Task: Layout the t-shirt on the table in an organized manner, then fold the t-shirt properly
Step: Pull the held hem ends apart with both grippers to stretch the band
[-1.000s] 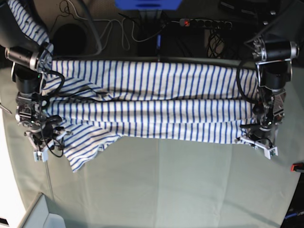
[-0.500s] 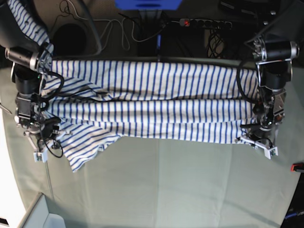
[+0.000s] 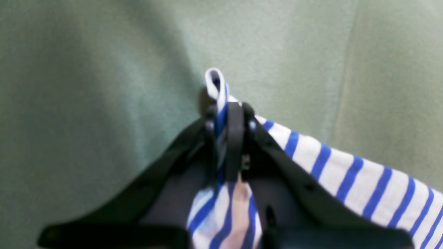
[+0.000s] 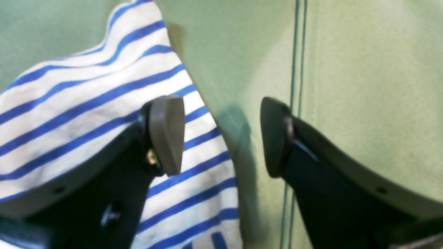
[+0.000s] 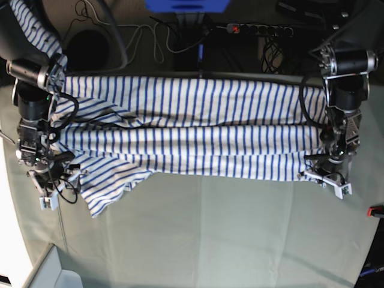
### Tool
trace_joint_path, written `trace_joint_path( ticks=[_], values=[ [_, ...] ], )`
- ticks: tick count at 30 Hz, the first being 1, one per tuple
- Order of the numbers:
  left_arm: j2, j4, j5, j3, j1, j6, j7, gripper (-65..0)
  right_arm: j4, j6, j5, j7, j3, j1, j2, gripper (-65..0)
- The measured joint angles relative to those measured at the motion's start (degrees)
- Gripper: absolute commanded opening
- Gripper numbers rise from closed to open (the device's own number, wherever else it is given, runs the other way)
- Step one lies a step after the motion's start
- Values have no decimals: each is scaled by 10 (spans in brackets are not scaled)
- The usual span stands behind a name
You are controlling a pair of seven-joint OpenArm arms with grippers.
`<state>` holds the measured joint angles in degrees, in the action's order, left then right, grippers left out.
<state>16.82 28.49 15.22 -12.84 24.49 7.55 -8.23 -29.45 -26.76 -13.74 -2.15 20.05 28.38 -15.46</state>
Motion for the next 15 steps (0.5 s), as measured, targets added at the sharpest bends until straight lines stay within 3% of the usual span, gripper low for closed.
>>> trace_joint_path(
  ticks=[9, 11, 15],
  values=[
    [0, 0, -2, 0, 0, 0, 1, -650, 52, 0, 5, 19, -1, 5, -3, -318],
    [0, 0, -2, 0, 0, 0, 1, -650, 52, 0, 5, 19, -1, 5, -3, -387],
    [0, 0, -2, 0, 0, 0, 1, -650, 52, 0, 5, 17, -1, 5, -6, -631]
  ],
)
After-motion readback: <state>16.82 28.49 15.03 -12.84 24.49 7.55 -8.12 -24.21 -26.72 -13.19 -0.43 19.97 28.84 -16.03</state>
